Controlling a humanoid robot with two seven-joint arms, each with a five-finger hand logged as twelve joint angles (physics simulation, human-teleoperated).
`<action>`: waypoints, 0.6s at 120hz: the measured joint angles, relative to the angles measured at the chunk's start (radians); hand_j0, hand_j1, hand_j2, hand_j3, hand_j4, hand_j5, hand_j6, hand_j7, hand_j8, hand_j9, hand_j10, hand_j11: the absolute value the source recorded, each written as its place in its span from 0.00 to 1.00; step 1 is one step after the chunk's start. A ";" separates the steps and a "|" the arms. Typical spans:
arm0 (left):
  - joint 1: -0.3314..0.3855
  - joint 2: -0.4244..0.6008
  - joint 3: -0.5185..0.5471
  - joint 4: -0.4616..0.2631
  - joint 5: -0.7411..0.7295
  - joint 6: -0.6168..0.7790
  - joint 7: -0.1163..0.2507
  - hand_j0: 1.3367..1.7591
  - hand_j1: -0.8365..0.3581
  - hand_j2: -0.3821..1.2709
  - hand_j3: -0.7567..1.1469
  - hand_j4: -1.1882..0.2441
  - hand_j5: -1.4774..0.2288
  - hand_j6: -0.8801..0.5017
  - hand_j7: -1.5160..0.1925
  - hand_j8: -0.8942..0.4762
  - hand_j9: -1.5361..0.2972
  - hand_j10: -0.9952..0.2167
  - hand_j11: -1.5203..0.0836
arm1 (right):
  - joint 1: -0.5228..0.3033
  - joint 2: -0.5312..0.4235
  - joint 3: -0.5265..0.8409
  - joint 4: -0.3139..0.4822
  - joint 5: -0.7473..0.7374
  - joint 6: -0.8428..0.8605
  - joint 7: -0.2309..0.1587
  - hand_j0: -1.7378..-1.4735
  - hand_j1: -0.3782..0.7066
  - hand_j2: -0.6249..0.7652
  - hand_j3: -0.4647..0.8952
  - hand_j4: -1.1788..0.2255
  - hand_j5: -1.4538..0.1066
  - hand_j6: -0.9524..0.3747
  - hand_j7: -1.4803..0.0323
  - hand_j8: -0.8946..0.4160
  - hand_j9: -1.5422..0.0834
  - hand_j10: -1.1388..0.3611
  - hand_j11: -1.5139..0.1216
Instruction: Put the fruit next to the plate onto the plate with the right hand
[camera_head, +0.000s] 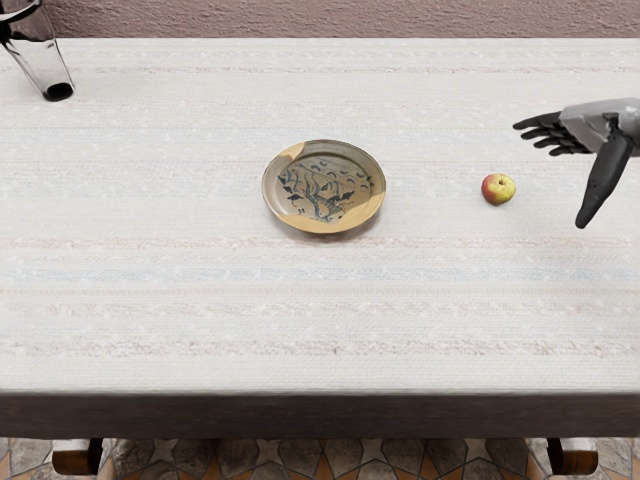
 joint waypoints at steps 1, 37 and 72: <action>0.000 0.000 0.000 0.000 0.000 0.000 0.000 0.76 0.99 0.23 0.40 0.83 0.87 0.64 0.89 0.65 0.84 0.82 0.95 | 0.000 0.000 0.000 0.000 0.000 0.000 0.000 0.30 0.03 0.45 0.34 0.84 0.93 0.71 0.98 0.68 0.95 0.76 0.93; 0.000 0.000 0.000 0.000 0.000 0.000 0.000 0.76 0.99 0.23 0.40 0.83 0.87 0.64 0.89 0.65 0.84 0.82 0.95 | 0.047 0.003 0.006 0.034 0.000 0.000 -0.126 0.30 0.03 0.45 0.34 0.84 0.93 0.71 0.98 0.68 0.95 0.76 0.93; 0.000 0.000 0.000 0.000 0.000 0.000 0.000 0.76 0.99 0.23 0.40 0.83 0.87 0.64 0.89 0.65 0.84 0.82 0.95 | 0.090 0.135 0.002 0.076 -0.106 0.000 -0.233 0.30 0.03 0.45 0.34 0.84 0.93 0.71 0.98 0.68 0.95 0.76 0.93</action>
